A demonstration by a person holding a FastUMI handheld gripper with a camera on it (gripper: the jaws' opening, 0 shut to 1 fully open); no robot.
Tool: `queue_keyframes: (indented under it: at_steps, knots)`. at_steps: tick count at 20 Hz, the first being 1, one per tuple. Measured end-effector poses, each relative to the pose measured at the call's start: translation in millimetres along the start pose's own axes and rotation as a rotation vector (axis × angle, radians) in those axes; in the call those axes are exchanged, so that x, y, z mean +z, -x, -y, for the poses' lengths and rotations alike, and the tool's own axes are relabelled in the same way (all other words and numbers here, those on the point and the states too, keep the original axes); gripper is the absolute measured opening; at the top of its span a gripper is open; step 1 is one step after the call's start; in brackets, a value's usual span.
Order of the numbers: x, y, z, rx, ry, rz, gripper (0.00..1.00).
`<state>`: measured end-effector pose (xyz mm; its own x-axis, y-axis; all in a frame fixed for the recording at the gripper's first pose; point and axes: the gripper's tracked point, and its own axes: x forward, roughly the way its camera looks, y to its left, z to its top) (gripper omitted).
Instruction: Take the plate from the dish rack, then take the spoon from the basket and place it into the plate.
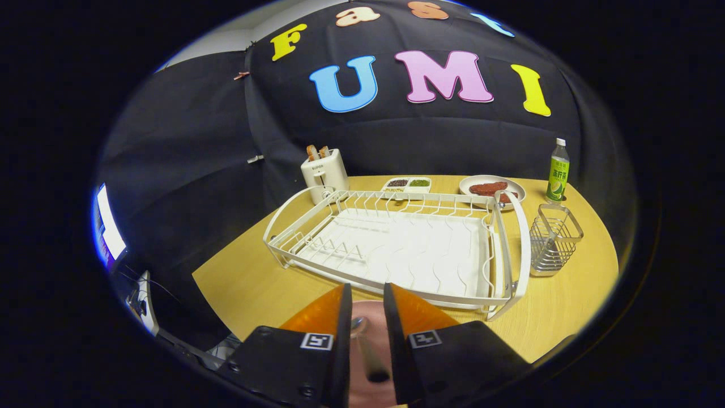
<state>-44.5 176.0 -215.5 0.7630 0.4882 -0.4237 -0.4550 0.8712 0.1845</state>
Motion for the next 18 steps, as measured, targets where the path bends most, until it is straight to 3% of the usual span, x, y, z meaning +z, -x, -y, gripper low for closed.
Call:
queue_keyframes:
  at_steps: [3,5,18]
  knots:
    - [18,7,10,-0.030,-0.007,0.028,0.87]
    - [35,16,20,-0.067,0.002,0.053,0.96]
    - [212,146,86,-0.343,0.010,0.392,0.98]
